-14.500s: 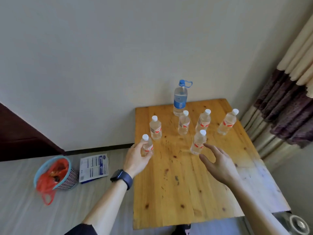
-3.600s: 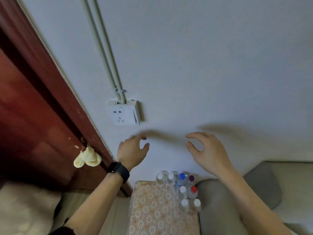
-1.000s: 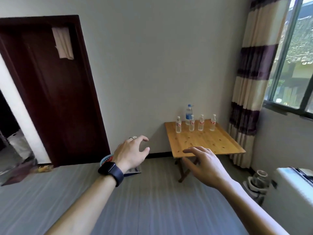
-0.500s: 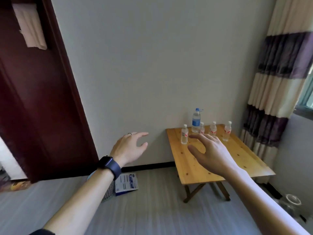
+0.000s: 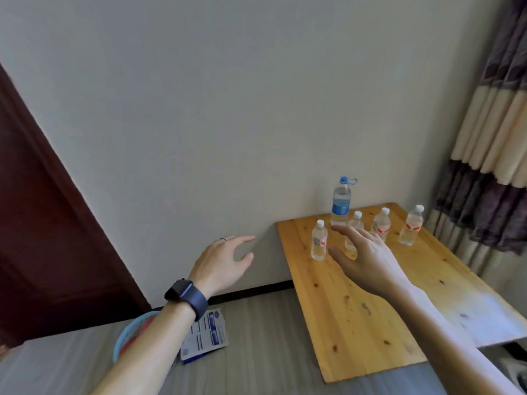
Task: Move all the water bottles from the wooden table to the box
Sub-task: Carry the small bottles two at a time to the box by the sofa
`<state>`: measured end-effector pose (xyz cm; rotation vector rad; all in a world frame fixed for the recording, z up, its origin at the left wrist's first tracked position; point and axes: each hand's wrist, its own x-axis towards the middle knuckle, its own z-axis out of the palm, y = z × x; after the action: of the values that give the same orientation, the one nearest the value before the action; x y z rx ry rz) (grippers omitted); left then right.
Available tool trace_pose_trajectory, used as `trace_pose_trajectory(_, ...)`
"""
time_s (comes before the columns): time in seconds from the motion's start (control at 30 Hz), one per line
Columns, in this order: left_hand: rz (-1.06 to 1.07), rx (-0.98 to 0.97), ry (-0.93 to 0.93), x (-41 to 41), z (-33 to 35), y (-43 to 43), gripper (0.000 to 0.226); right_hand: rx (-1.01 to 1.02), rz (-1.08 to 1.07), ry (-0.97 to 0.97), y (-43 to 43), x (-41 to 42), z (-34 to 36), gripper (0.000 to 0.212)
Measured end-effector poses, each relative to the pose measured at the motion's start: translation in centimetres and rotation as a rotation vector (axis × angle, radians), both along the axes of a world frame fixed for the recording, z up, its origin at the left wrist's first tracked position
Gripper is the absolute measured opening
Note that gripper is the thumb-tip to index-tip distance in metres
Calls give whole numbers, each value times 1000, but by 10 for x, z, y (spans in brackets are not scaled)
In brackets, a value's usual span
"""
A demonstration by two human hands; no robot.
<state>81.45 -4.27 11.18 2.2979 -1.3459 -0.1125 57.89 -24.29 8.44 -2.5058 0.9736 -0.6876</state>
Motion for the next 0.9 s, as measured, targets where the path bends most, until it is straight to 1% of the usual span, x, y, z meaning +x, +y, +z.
trace_pose_trajectory(0.17, -15, 29, 46, 73, -15, -89, 42, 70, -78, -7, -86, 58, -25, 52)
trace_pose_trajectory(0.27, -52, 63, 88, 110, -34, -133, 42, 131, -124, 23, -125, 88, -47, 54)
trace_pose_trajectory(0.43, -142, 142, 158, 176, -74, -214, 42, 204, -222, 82, -182, 133, -81, 53)
trace_pose_trajectory(0.57, -264, 175, 198, 222, -104, -286, 42, 227, -336, 133, -221, 163, -102, 49)
trace_pose_trajectory(0.73, -423, 275, 237, 251, -137, -365, 42, 334, -511, 185, -255, 180, -128, 53)
trace_pose_trajectory(0.9, -565, 408, 286, 247, -171, -432, 49, 479, -660, 157, -283, 183, -162, 60)
